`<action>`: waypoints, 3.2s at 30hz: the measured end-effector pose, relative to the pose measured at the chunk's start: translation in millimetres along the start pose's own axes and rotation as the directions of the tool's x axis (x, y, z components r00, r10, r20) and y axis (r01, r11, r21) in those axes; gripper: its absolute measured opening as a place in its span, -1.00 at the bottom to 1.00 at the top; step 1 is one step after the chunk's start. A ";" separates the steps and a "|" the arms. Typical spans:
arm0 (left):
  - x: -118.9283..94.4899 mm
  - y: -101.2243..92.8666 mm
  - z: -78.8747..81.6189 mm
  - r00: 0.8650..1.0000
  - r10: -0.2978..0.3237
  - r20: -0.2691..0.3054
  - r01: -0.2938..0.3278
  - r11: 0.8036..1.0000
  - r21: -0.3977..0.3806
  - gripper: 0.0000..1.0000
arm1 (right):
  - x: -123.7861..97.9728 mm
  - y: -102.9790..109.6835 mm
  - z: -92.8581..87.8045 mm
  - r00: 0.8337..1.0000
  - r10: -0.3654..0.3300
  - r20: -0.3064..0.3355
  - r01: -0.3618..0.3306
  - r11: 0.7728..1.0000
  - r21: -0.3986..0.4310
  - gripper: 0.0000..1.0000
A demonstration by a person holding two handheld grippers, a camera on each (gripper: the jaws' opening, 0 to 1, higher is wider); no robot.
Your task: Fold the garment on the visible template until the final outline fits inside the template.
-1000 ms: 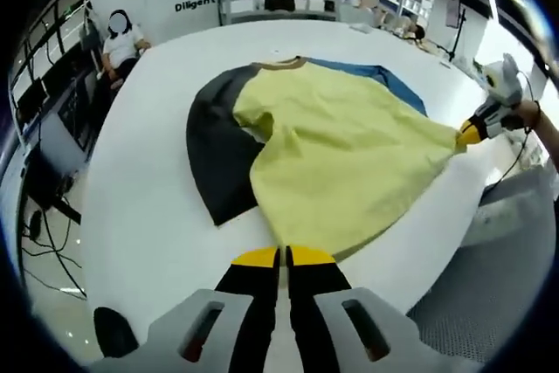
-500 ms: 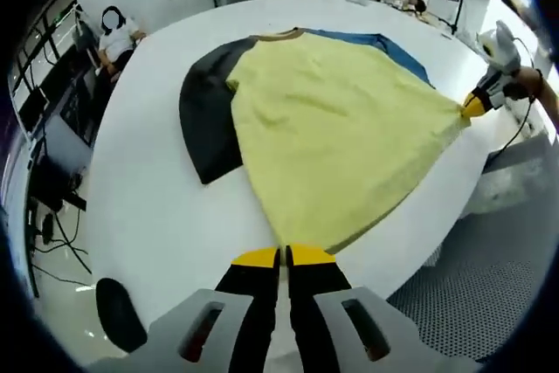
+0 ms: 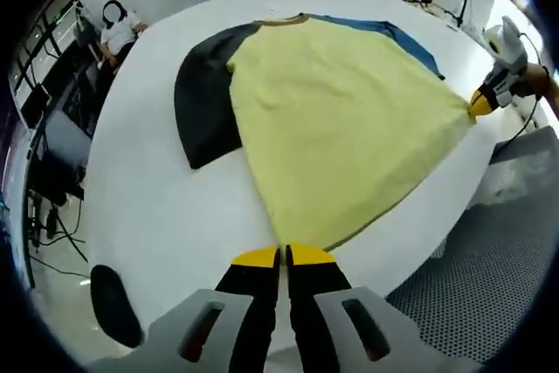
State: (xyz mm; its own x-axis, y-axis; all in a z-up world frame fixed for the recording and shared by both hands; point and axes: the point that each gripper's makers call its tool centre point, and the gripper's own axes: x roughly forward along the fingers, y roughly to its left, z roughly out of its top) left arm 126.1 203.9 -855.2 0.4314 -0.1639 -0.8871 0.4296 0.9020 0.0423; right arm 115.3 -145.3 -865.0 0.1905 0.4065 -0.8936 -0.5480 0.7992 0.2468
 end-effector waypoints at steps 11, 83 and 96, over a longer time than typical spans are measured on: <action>2.4 -2.2 -5.6 1.000 -0.002 -0.005 0.002 1.000 -0.029 -0.98 | 0.6 -0.7 -5.4 1.000 -0.014 -0.011 0.014 1.000 -0.024 -0.98; -55.2 -23.7 62.2 0.902 -0.059 0.428 0.154 0.969 -0.191 0.98 | -3.8 -84.2 54.7 0.951 -0.157 0.268 0.206 0.965 -0.164 -0.37; -54.6 -20.6 58.7 0.909 -0.039 0.416 0.129 0.973 -0.190 0.98 | 1.8 -86.3 53.3 0.939 -0.179 0.294 0.243 0.950 -0.196 -0.67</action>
State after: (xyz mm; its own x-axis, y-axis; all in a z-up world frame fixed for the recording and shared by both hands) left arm 140.2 170.8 -780.7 0.7050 -0.3501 -0.6167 0.3227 0.9328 -0.1607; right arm 206.4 -190.0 -867.9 0.5164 0.3690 -0.7728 -0.6344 0.7710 -0.0558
